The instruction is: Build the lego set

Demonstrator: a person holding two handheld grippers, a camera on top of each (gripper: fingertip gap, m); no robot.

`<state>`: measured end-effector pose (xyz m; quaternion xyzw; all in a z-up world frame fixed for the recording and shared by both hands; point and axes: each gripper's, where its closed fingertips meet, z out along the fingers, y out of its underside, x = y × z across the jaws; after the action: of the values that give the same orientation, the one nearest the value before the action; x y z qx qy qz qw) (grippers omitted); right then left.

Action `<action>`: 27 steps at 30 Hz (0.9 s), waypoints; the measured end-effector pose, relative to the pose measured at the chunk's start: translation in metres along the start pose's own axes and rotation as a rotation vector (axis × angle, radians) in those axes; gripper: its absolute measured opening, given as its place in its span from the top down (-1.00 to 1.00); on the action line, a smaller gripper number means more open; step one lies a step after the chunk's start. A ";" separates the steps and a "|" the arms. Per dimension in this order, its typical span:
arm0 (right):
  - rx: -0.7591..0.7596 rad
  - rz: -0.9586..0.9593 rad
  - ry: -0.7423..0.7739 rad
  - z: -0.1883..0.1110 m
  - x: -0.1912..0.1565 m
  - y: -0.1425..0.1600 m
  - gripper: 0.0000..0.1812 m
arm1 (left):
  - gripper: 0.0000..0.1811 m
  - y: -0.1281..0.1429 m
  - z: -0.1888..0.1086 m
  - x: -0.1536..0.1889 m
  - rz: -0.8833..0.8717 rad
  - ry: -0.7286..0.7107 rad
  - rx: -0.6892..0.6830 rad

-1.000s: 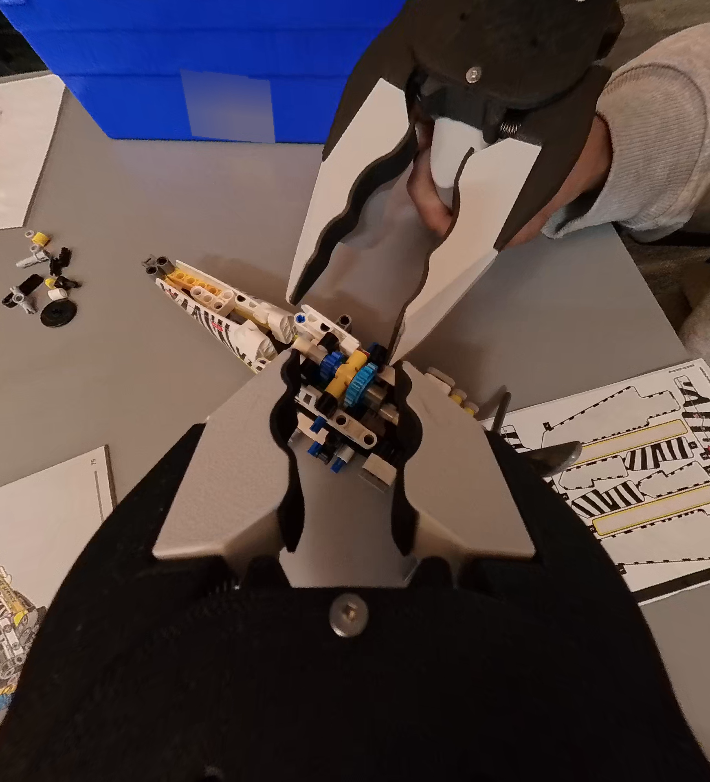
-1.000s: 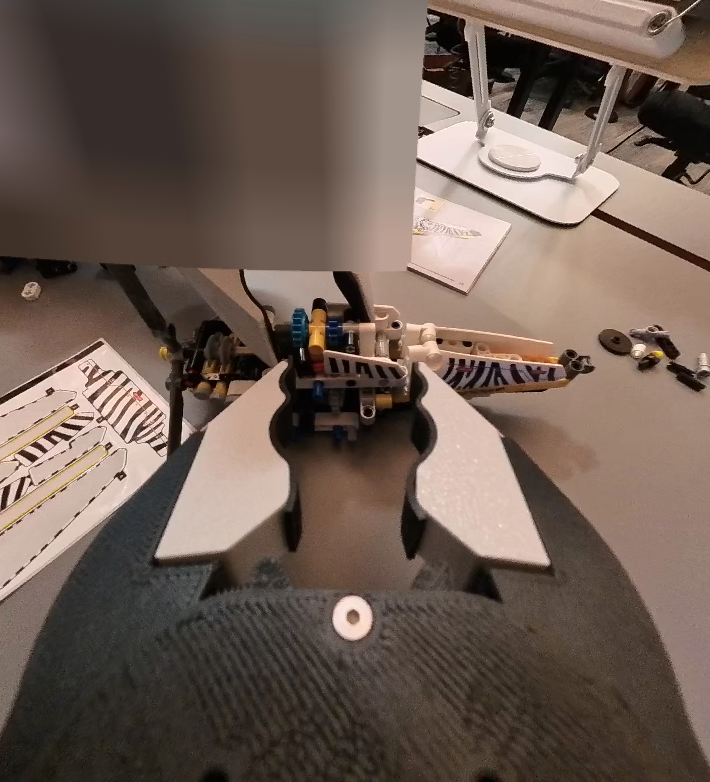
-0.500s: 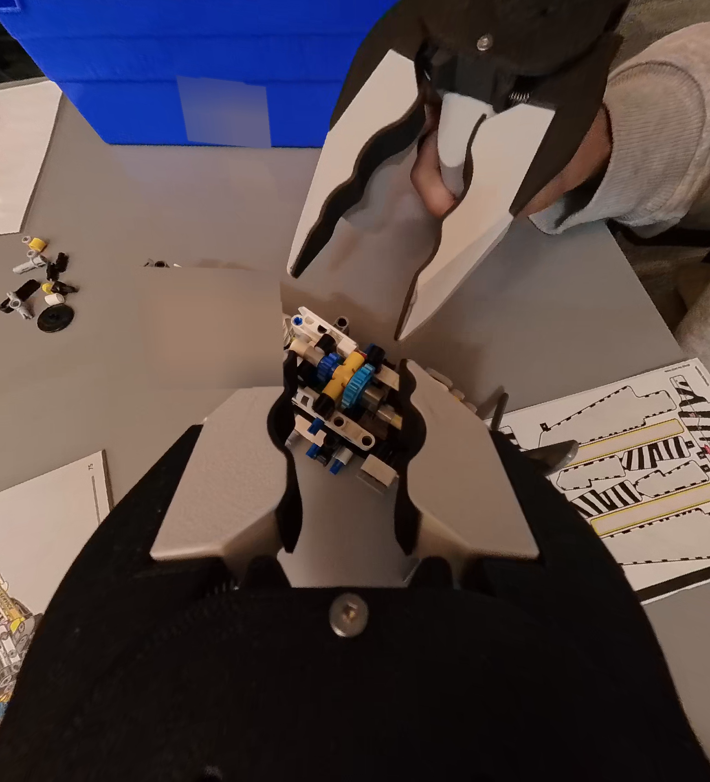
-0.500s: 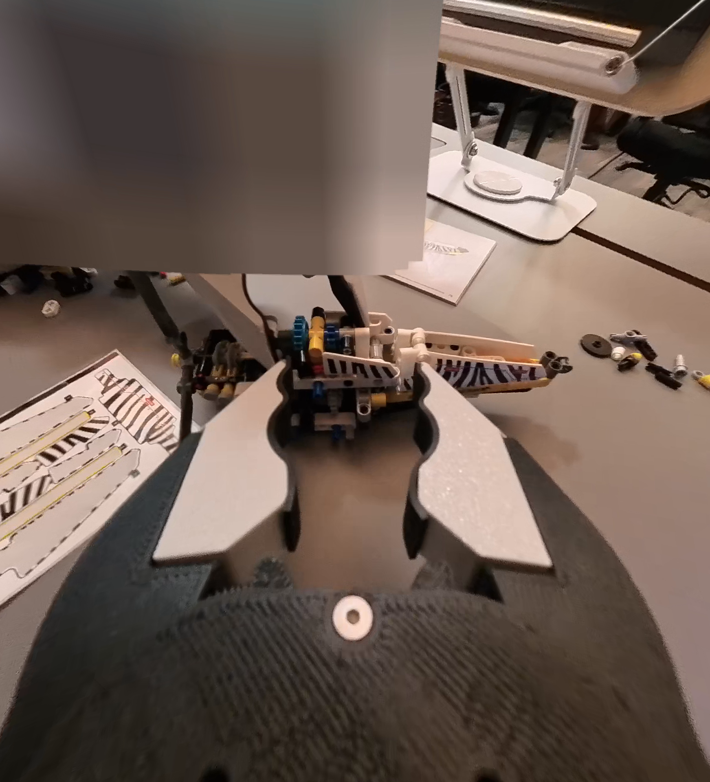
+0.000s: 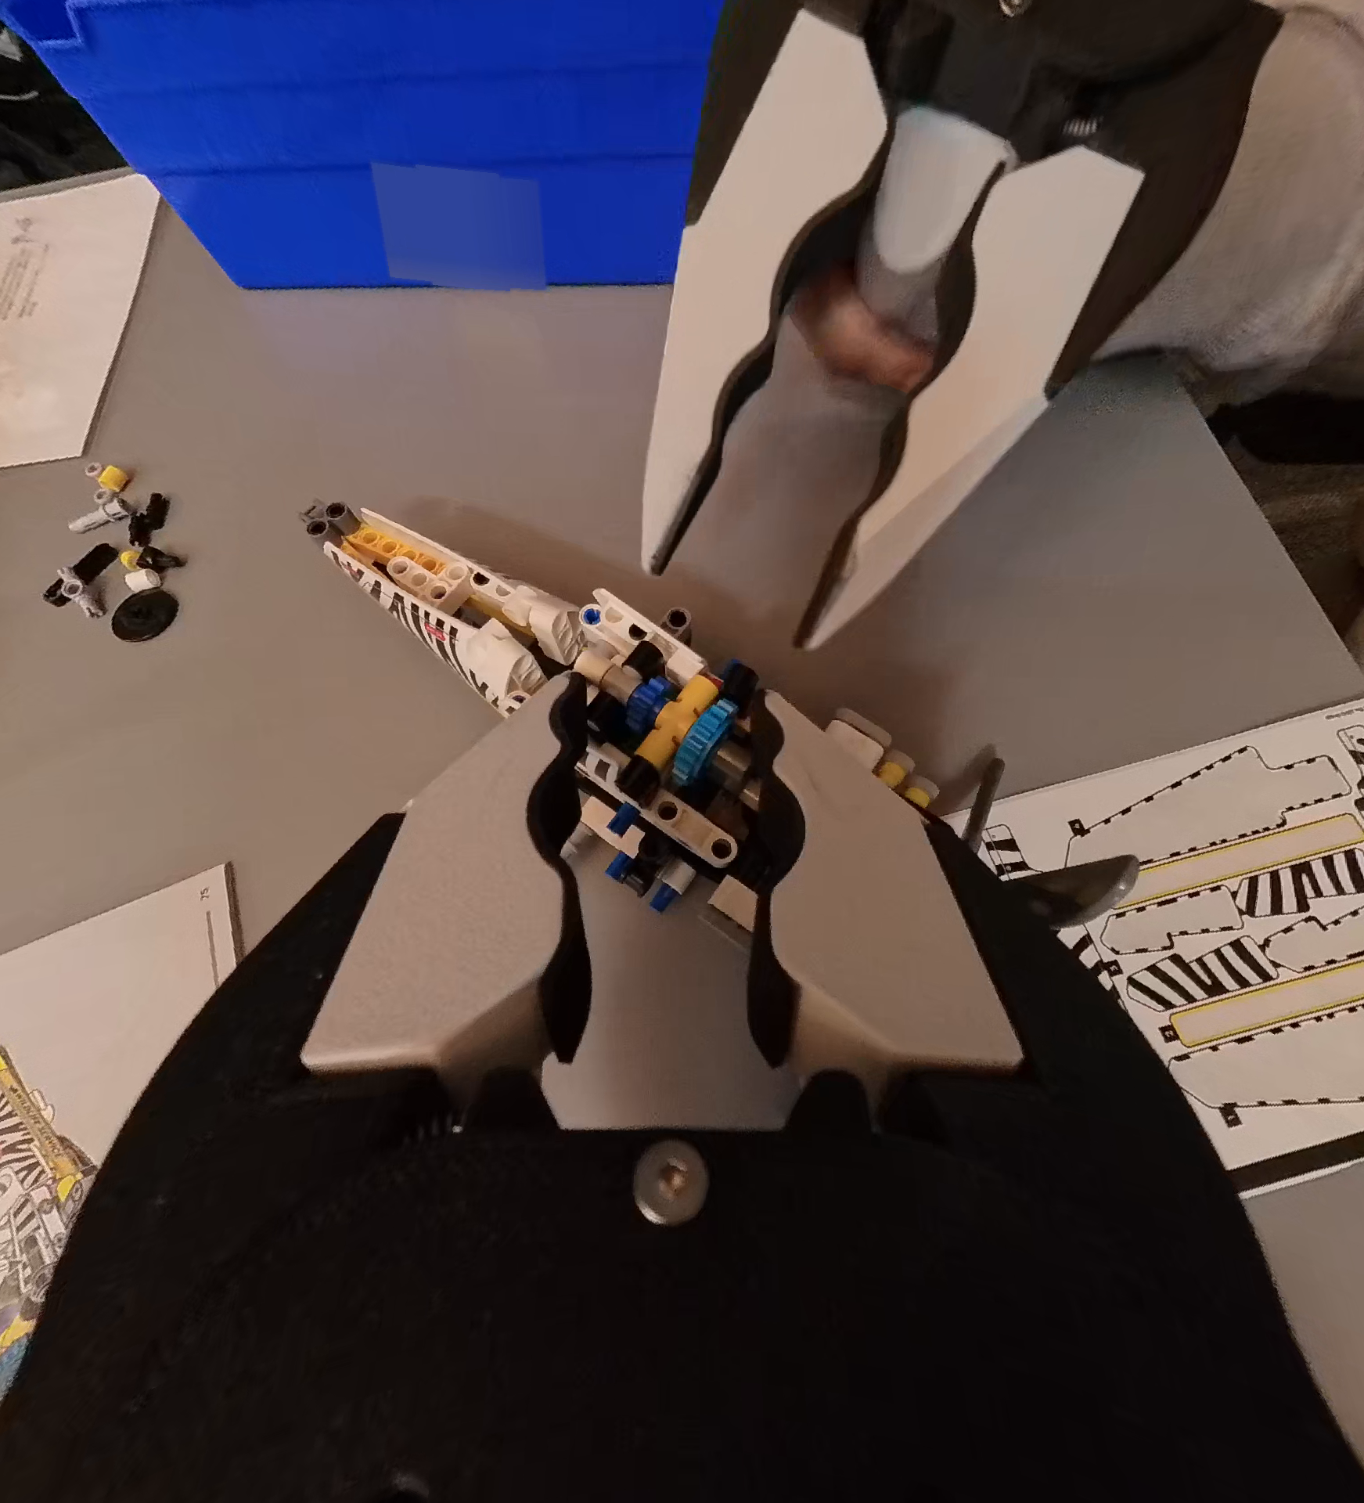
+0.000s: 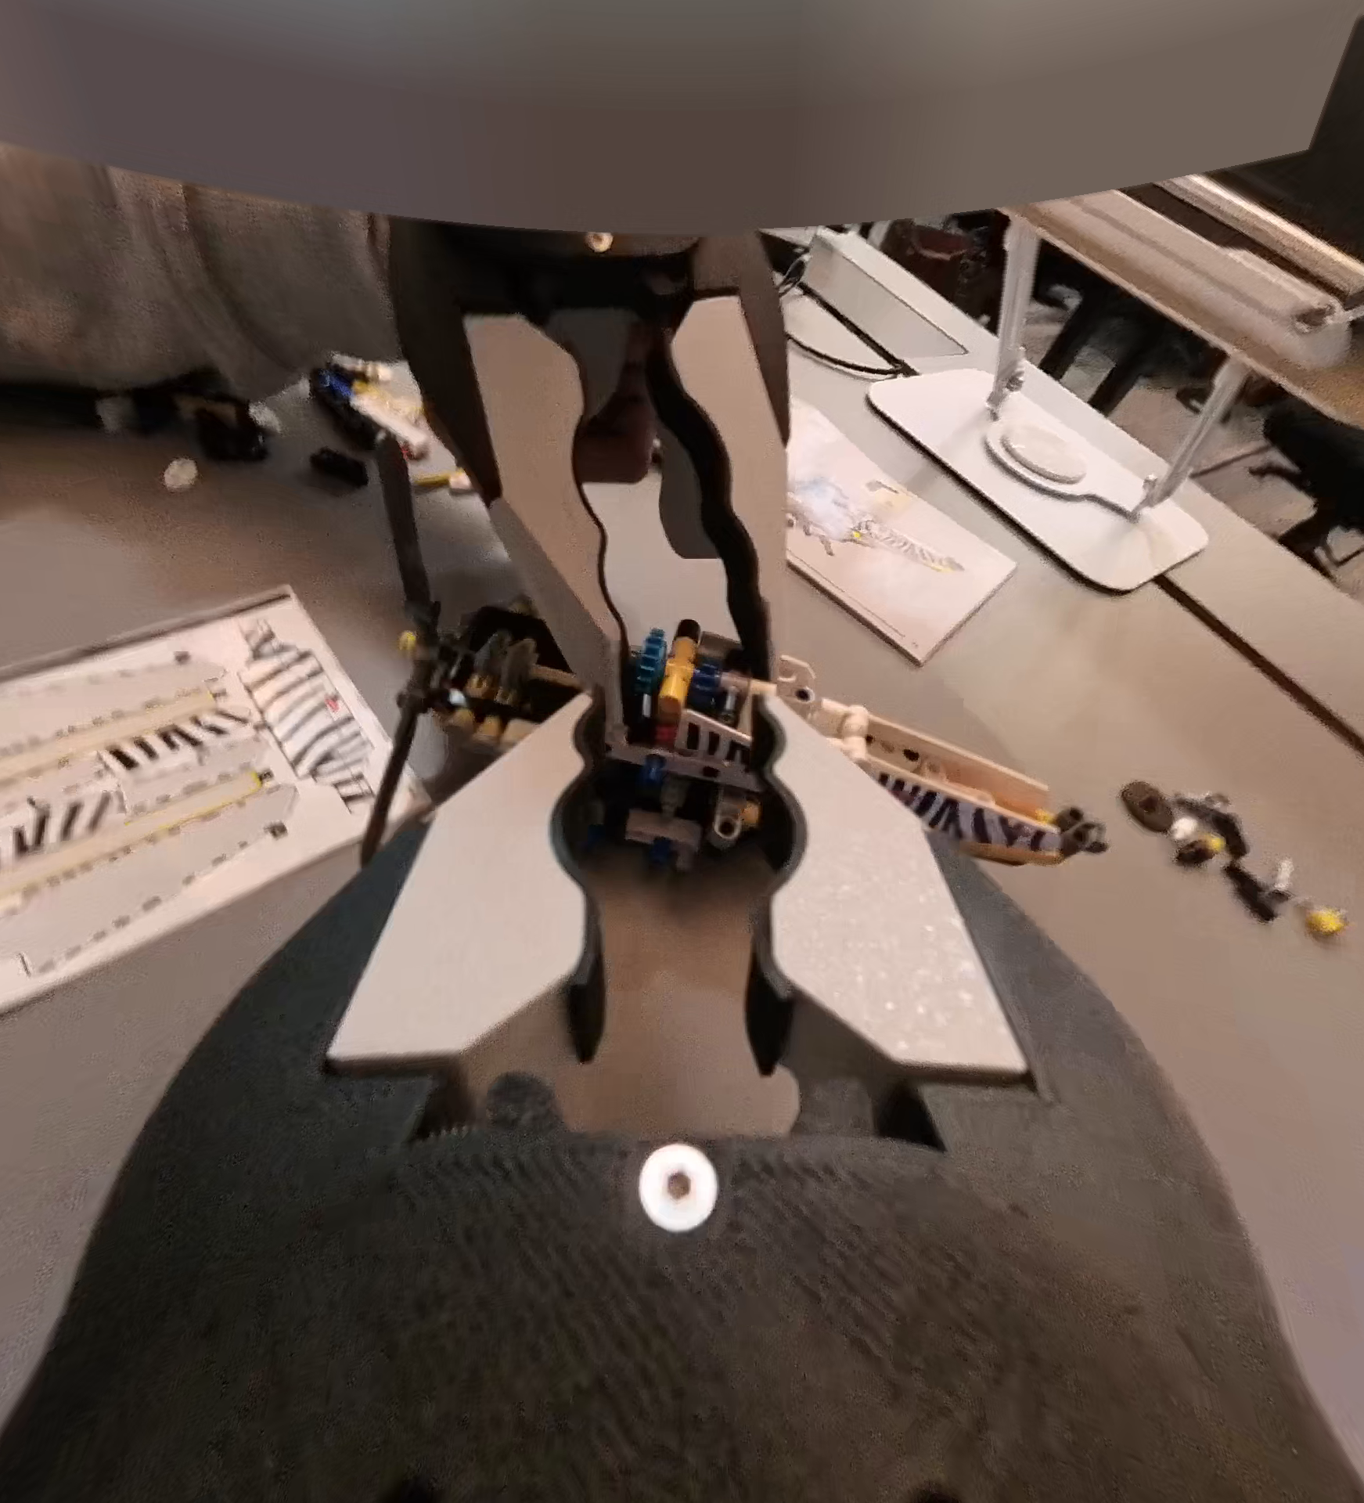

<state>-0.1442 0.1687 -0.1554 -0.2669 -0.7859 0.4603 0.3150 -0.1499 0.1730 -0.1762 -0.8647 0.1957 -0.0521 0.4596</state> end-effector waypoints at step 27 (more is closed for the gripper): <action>-0.419 -0.591 -0.423 0.012 0.000 0.016 0.97 | 0.59 -0.001 0.001 0.001 -0.020 0.012 0.023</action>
<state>-0.1511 0.1688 -0.1742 0.0122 -0.9527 0.2251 0.2039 -0.1484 0.1740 -0.1758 -0.8611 0.1892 -0.0640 0.4676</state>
